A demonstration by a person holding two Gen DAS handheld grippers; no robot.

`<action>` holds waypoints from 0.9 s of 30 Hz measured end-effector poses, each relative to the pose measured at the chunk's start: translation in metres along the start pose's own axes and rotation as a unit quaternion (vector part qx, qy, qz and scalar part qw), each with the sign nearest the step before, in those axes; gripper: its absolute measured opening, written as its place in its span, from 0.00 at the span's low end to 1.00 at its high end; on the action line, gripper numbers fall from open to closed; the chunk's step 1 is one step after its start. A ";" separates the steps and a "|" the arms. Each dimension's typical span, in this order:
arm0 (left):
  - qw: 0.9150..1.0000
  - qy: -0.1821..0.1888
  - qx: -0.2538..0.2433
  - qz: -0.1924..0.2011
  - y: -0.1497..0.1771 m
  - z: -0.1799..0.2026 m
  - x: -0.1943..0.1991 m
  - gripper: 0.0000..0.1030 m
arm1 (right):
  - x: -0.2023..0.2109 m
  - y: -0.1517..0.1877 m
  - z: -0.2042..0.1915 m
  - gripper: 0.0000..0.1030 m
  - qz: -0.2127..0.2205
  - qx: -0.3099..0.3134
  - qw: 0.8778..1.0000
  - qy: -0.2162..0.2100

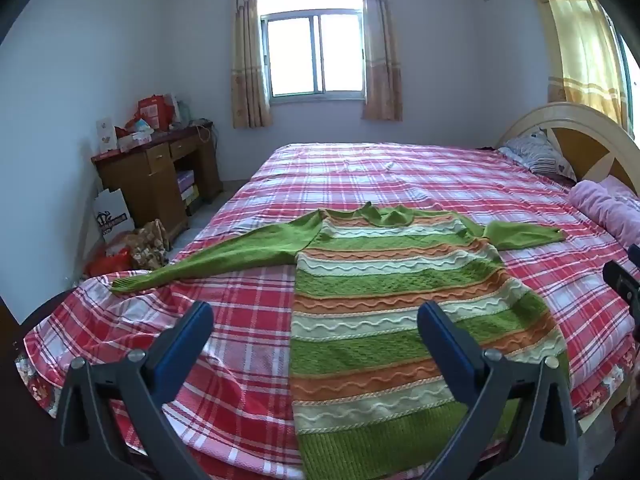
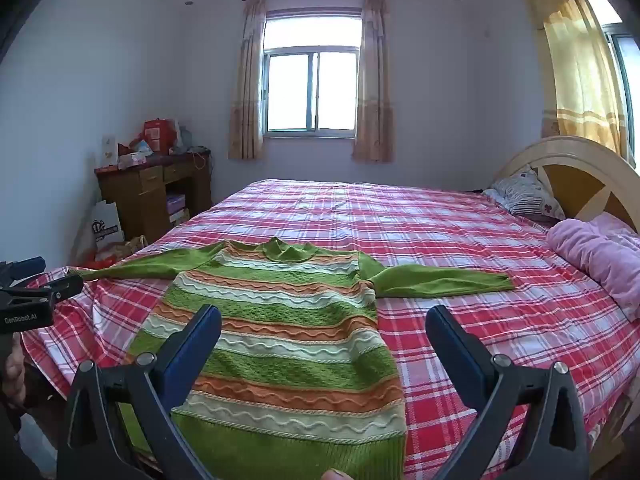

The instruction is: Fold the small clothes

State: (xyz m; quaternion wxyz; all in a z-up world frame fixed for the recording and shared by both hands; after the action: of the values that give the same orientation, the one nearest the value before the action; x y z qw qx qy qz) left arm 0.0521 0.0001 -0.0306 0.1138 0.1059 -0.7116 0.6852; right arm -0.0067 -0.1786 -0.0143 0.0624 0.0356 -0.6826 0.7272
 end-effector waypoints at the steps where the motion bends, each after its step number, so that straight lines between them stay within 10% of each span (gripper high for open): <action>1: 1.000 0.001 0.001 0.000 0.000 0.000 -0.001 1.00 | 0.000 0.000 0.000 0.99 0.000 -0.001 1.000 0.000; 27: 1.000 -0.010 0.004 0.020 -0.009 -0.010 0.002 1.00 | -0.002 0.008 -0.002 0.99 -0.008 -0.004 1.000 -0.004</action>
State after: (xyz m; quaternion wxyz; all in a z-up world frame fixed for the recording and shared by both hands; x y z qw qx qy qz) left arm 0.0536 0.0096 -0.0213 0.0920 0.0988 -0.7121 0.6890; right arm -0.0055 -0.1773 -0.0228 0.0660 0.0436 -0.6853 0.7240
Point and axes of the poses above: each gripper's, at about its wrist camera, not at the fingertips, and x roughly against the way its jaws point, z to its right, y to its underside, the point moved 6 cm from there along -x, roughly the way its jaws point, and after that the axes turned 13 degrees about z, right-handed, at the moved point
